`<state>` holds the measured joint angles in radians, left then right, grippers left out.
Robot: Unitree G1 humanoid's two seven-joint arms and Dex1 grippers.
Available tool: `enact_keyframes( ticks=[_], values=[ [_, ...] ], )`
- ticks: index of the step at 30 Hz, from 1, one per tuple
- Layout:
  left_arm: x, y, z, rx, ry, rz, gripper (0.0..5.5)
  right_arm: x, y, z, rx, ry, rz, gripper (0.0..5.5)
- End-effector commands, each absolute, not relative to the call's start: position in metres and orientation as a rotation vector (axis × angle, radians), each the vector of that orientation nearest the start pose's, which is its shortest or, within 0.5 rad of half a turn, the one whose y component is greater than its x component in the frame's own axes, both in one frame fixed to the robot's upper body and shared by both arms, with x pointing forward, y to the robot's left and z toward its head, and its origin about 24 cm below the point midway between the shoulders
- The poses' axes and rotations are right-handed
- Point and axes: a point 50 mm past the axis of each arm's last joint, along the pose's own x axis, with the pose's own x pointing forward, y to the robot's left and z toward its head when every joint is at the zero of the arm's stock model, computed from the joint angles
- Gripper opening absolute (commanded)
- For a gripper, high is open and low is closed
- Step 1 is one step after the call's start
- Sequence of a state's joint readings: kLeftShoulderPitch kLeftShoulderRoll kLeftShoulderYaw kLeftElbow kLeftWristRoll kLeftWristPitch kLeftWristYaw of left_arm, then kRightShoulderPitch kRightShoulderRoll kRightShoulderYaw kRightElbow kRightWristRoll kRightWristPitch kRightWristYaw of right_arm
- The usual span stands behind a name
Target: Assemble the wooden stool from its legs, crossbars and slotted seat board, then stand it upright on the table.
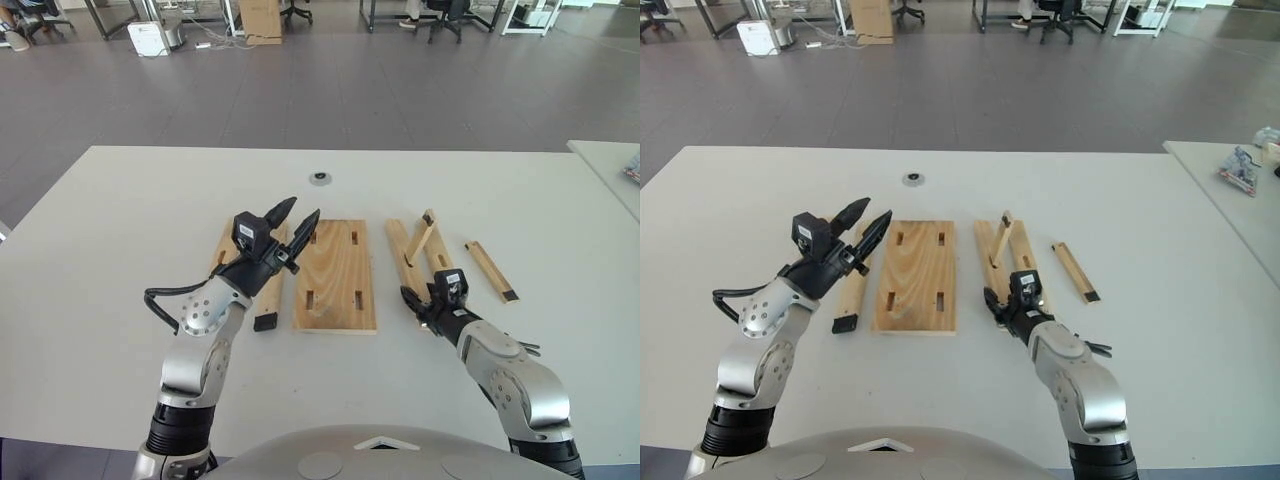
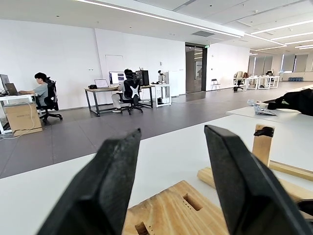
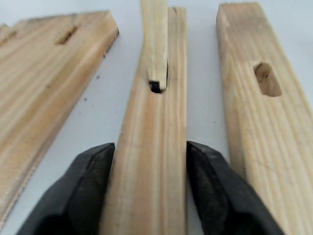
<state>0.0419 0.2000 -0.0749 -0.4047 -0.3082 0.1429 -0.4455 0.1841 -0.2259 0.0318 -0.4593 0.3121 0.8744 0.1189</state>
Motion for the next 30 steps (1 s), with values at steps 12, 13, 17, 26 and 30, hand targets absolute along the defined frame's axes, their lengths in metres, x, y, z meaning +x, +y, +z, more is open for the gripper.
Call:
enact_keyframes(
  ticks=[12, 13, 17, 26, 30],
  values=[
    [0.242, 0.166, 0.130, -0.397, 0.002, -0.909, 2.37, 0.246, -0.175, 0.088, 0.261, 0.280, 0.360, 2.07],
    [0.249, 0.163, 0.140, -0.441, 0.008, -0.981, 2.37, 0.252, -0.170, 0.104, 0.310, 0.221, 0.446, 2.07],
    [0.273, 0.159, 0.175, -0.553, -0.012, -1.128, 2.79, 0.249, -0.148, 0.154, 0.490, 0.094, 0.804, 2.07],
    [0.279, 0.162, 0.201, -0.766, 0.014, -1.280, 4.14, 0.237, -0.144, 0.195, 0.661, 0.084, 1.119, 2.07],
    [0.281, 0.160, 0.208, -0.798, 0.013, -1.308, 4.15, 0.228, -0.140, 0.191, 0.657, 0.167, 1.207, 2.07]
  ],
)
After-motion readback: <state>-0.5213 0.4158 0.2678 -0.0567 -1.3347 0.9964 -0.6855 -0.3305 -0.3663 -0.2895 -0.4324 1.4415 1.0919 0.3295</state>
